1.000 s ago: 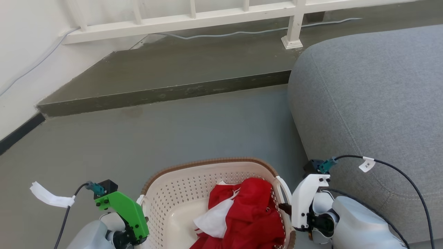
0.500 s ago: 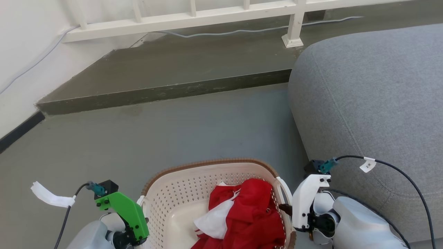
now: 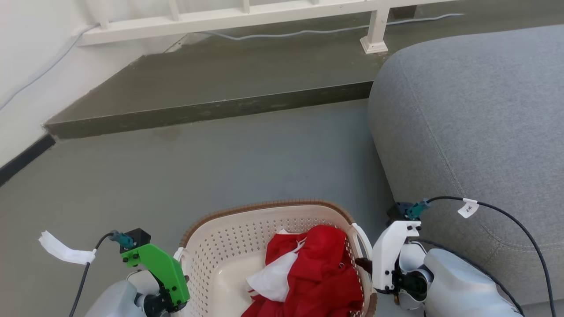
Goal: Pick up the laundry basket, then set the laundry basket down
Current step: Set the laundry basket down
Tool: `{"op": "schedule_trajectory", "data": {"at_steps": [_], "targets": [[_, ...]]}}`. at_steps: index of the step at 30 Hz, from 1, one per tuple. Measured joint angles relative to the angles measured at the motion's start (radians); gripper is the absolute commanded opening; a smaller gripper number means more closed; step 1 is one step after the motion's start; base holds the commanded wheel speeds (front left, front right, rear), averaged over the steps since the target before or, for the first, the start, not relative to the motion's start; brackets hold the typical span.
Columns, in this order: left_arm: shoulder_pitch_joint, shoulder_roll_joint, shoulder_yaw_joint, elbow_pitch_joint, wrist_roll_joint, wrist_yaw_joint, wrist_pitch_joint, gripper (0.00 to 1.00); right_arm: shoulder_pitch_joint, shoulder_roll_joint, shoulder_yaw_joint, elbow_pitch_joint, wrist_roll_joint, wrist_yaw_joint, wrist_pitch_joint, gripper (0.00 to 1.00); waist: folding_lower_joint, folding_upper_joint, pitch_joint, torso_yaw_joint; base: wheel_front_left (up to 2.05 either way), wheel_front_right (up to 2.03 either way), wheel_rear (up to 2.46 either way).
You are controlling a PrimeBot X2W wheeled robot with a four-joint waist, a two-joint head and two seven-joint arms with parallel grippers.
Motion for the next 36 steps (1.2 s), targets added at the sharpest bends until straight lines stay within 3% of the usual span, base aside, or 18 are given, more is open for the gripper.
{"op": "schedule_trajectory", "data": {"at_steps": [16, 36], "targets": [[-0.097, 0.004, 0.000, -0.021, 0.003, 0.000, -0.057, 0.00, -0.107, -0.019, 0.013, -0.013, -0.026, 0.001, -0.088, 0.00, 0.0001, 0.0000, 0.129, 0.010, 0.00, 0.00, 0.00], [-0.321, 0.017, -0.006, -0.064, 0.047, 0.024, -0.136, 0.00, -0.314, -0.039, 0.002, -0.008, -0.084, 0.002, -0.239, 0.00, 0.0002, 0.0000, 0.415, 0.020, 0.00, 0.00, 0.00]]}}
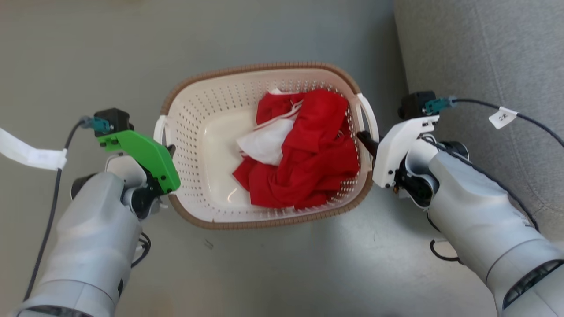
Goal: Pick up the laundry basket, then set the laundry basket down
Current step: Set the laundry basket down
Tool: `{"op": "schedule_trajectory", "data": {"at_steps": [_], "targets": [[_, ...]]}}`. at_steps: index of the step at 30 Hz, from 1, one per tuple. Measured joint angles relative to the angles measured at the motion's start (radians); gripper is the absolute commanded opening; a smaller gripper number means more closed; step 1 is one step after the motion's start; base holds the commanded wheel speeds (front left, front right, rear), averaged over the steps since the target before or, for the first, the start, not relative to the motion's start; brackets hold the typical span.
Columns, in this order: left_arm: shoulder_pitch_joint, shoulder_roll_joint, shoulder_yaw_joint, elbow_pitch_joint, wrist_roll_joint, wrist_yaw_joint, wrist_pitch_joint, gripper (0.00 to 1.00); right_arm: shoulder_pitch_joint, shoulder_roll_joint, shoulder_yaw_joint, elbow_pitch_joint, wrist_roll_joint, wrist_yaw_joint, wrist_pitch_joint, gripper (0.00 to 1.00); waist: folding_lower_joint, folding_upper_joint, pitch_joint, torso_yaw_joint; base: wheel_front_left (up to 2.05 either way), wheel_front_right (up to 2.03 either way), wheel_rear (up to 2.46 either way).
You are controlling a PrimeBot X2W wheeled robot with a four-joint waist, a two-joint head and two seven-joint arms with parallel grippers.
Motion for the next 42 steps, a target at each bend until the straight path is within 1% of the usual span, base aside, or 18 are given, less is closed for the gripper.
{"op": "schedule_trajectory", "data": {"at_steps": [2, 10, 12, 17, 19, 25, 32, 42], "targets": [[-0.028, 0.007, -0.001, -0.002, 0.009, 0.001, -0.007, 0.00, -0.030, 0.001, 0.000, 0.001, -0.005, 0.000, -0.012, 0.00, 0.0000, 0.0000, 0.043, 0.000, 0.00, 0.00, 0.00], [-0.113, 0.018, -0.018, -0.013, 0.044, 0.007, -0.031, 0.00, -0.118, -0.001, -0.008, 0.007, -0.018, -0.003, -0.049, 0.00, 0.0000, 0.0000, 0.158, -0.004, 0.00, 0.00, 0.00], [-0.123, 0.019, -0.019, -0.016, 0.046, 0.009, -0.035, 0.00, -0.128, -0.001, -0.012, 0.007, -0.019, -0.003, -0.055, 0.00, 0.0000, 0.0000, 0.173, -0.004, 0.00, 0.00, 0.00], [-0.180, 0.025, -0.024, -0.031, 0.060, 0.017, -0.053, 0.00, -0.185, -0.007, -0.021, 0.009, -0.027, -0.005, -0.080, 0.00, 0.0000, 0.0000, 0.245, -0.008, 0.00, 0.00, 0.00], [-0.200, 0.027, -0.027, -0.032, 0.064, 0.017, -0.063, 0.00, -0.205, -0.008, -0.021, 0.009, -0.037, -0.011, -0.092, 0.00, 0.0000, 0.0000, 0.273, -0.010, 0.00, 0.00, 0.00], [-0.230, 0.030, -0.024, -0.030, 0.064, 0.025, -0.091, 0.00, -0.247, -0.006, -0.016, 0.020, -0.054, -0.011, -0.117, 0.00, 0.0000, 0.0000, 0.352, -0.015, 0.00, 0.00, 0.00], [-0.262, 0.034, -0.030, -0.023, 0.099, 0.027, -0.122, 0.00, -0.269, 0.005, -0.008, 0.040, -0.062, -0.011, -0.147, 0.00, -0.0001, 0.0000, 0.421, -0.021, 0.00, 0.00, 0.00], [-0.297, 0.035, -0.032, -0.002, 0.113, 0.036, -0.159, 0.00, -0.306, 0.016, 0.003, 0.061, -0.072, -0.011, -0.172, 0.00, -0.0001, 0.0000, 0.487, -0.015, 0.00, 0.00, 0.00]]}}
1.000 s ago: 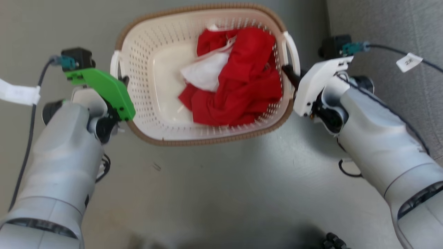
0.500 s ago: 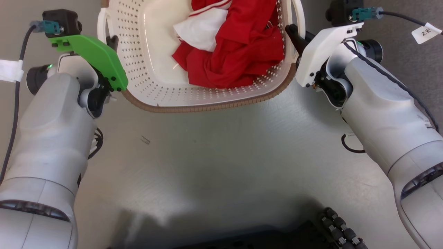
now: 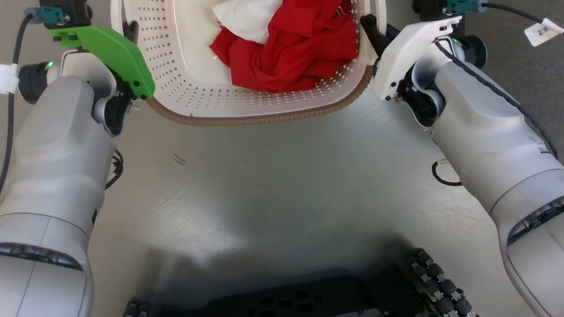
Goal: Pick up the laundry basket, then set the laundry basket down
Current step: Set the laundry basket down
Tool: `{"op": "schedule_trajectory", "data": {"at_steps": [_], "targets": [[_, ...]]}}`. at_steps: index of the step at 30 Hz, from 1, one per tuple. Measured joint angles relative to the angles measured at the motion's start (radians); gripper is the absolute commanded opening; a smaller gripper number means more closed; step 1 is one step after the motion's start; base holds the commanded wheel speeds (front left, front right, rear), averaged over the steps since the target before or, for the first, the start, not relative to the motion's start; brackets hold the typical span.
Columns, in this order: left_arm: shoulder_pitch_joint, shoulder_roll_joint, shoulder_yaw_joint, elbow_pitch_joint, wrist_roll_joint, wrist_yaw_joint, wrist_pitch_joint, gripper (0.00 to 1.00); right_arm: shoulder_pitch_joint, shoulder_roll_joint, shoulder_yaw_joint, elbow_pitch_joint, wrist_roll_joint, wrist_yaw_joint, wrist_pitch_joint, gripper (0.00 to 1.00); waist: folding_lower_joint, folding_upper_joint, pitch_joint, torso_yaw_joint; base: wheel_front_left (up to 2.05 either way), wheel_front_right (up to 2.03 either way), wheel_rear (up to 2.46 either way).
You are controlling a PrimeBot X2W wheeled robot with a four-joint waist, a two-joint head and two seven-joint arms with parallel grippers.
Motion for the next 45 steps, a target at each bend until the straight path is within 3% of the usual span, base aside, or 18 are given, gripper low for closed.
{"op": "schedule_trajectory", "data": {"at_steps": [14, 40, 41, 42, 43, 45], "targets": [[-0.037, -0.005, -0.002, 0.009, 0.003, 0.007, -0.057, 0.00, -0.042, 0.007, 0.005, 0.040, -0.006, 0.001, -0.018, 0.00, -0.0001, 0.0000, 0.064, 0.005, 0.00, 0.00, 0.00], [-0.072, -0.025, -0.010, 0.060, 0.009, -0.020, -0.082, 0.00, -0.063, 0.007, 0.026, 0.078, -0.006, 0.012, -0.009, 0.00, -0.0002, 0.0000, 0.074, 0.014, 0.00, 0.00, 0.00], [-0.072, -0.027, -0.009, 0.061, 0.008, -0.022, -0.082, 0.00, -0.063, 0.007, 0.026, 0.078, -0.006, 0.012, -0.009, 0.12, -0.0002, 0.0000, 0.073, 0.015, 0.00, 0.00, 0.00], [-0.072, -0.028, -0.007, 0.062, 0.007, -0.024, -0.082, 0.00, -0.064, 0.007, 0.031, 0.077, -0.006, 0.012, -0.009, 0.76, -0.0002, 0.0000, 0.072, 0.015, 0.00, 0.00, 0.00], [-0.072, -0.030, -0.002, 0.064, 0.004, -0.025, -0.082, 0.00, -0.064, 0.006, 0.036, 0.074, -0.006, 0.012, -0.014, 1.00, -0.0002, 0.0000, 0.072, 0.015, 0.00, 0.00, 0.00], [-0.073, -0.030, 0.002, 0.071, -0.002, -0.025, -0.081, 1.00, -0.061, -0.002, 0.040, 0.076, -0.006, 0.009, -0.017, 1.00, -0.0001, 0.0000, 0.070, 0.016, 0.00, 0.00, 0.00]]}}
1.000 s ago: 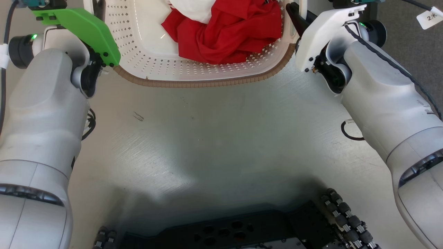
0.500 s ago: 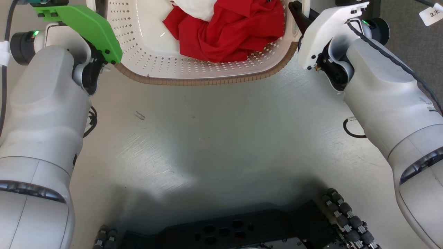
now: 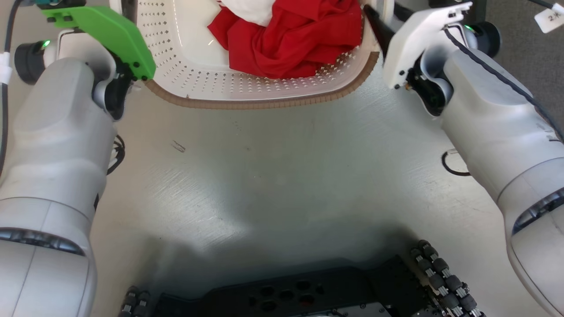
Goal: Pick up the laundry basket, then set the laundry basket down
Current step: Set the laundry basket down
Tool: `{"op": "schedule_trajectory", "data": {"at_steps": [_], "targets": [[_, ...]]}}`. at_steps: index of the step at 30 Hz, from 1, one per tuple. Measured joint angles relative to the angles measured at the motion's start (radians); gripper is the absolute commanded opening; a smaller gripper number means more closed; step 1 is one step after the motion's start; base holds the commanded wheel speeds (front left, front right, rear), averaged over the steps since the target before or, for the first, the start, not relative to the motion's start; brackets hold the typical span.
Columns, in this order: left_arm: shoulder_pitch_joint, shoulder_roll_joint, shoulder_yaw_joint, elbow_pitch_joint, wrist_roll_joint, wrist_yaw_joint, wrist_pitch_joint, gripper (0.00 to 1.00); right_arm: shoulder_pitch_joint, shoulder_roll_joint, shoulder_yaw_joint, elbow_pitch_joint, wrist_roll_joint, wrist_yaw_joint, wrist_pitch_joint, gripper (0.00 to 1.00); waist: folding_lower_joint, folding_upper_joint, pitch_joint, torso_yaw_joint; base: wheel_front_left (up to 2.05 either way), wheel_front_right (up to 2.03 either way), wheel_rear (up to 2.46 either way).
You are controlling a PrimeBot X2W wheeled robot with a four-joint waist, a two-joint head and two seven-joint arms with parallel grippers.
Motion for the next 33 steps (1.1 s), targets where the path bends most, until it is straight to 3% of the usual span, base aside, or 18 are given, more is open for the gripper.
{"op": "schedule_trajectory", "data": {"at_steps": [15, 26, 33], "targets": [[0.014, 0.015, -0.027, 0.029, 0.002, -0.009, -0.015, 1.00, 0.052, 0.002, 0.058, -0.055, -0.006, -0.001, -0.036, 1.00, 0.0000, 0.0000, -0.052, 0.003, 0.00, 0.00, 0.00], [0.063, 0.033, -0.034, 0.019, 0.016, -0.013, -0.167, 1.00, 0.089, -0.013, 0.056, -0.077, 0.011, -0.001, -0.129, 1.00, 0.0000, 0.0000, -0.143, -0.001, 0.00, 0.00, 0.00], [0.111, 0.039, -0.032, -0.003, 0.035, -0.012, -0.191, 1.00, 0.116, -0.033, 0.030, -0.089, 0.018, -0.001, -0.153, 1.00, 0.0000, 0.0000, -0.228, -0.003, 0.00, 0.00, 0.00]]}}
